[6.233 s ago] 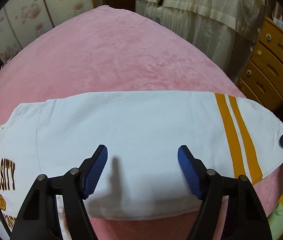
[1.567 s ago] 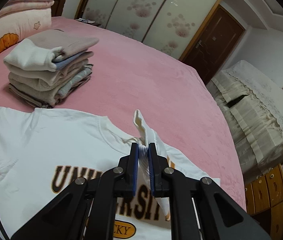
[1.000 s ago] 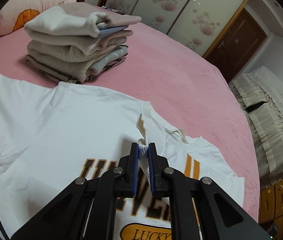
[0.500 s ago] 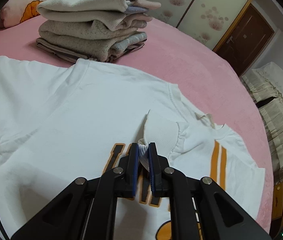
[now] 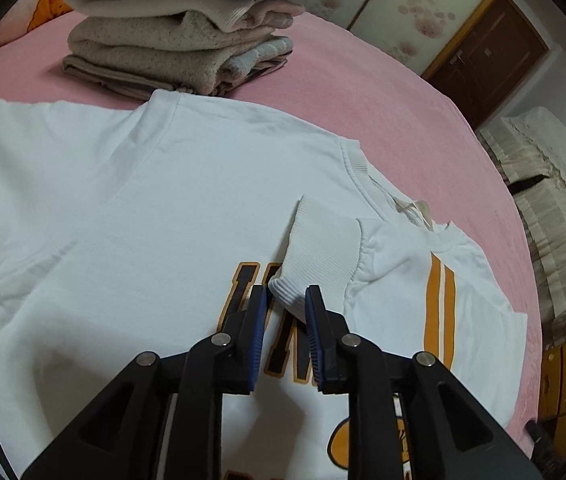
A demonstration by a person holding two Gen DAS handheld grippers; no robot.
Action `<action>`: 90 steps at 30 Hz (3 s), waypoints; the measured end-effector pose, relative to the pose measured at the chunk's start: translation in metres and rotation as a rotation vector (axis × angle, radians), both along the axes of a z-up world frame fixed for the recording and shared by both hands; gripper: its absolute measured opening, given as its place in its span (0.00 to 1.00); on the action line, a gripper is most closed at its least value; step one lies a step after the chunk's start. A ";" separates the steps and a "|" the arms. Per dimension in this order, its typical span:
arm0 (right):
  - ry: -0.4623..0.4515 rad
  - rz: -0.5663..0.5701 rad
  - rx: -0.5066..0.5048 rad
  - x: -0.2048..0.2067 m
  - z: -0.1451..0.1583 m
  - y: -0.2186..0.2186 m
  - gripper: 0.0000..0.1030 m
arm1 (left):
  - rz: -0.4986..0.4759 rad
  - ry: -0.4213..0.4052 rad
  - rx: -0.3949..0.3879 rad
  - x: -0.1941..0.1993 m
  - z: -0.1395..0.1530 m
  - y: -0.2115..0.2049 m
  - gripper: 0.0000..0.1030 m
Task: Fold small clothes
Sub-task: 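Lay the sleeve cuff down on the sweatshirt and open the left tool, then move the left tool to the other striped sleeve cuff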
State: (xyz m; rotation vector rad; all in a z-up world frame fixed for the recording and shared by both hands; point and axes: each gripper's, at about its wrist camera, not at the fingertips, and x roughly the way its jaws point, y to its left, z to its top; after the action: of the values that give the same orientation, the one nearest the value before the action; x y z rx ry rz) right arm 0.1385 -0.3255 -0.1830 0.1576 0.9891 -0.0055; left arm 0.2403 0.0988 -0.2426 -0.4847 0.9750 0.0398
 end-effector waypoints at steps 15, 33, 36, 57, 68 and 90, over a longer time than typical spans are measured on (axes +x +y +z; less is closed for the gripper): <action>0.103 0.019 0.145 0.158 -0.023 -0.043 0.38 | -0.162 0.014 0.038 0.048 0.012 -0.004 0.39; 0.098 0.114 -0.021 0.185 -0.045 -0.021 0.06 | -0.120 0.042 0.217 0.077 -0.017 -0.027 0.16; 0.120 0.113 -0.047 0.186 -0.057 -0.020 0.07 | -0.116 0.031 0.233 0.075 -0.018 -0.030 0.17; -0.028 0.177 -0.078 0.060 0.024 0.061 0.21 | -0.123 -0.062 0.180 -0.022 0.061 -0.022 0.37; -0.096 0.140 -0.003 -0.013 0.059 0.104 0.21 | -0.228 -0.137 0.262 -0.099 0.109 -0.057 0.72; -0.157 0.194 0.003 -0.069 0.108 0.175 0.37 | -0.159 -0.163 0.225 -0.180 0.190 0.029 0.88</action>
State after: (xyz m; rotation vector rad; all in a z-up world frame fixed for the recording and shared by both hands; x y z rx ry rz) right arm 0.0699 -0.1509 -0.0748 0.0633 0.8448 0.1833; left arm 0.0604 0.1281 -0.0525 -0.1993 0.8341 -0.0328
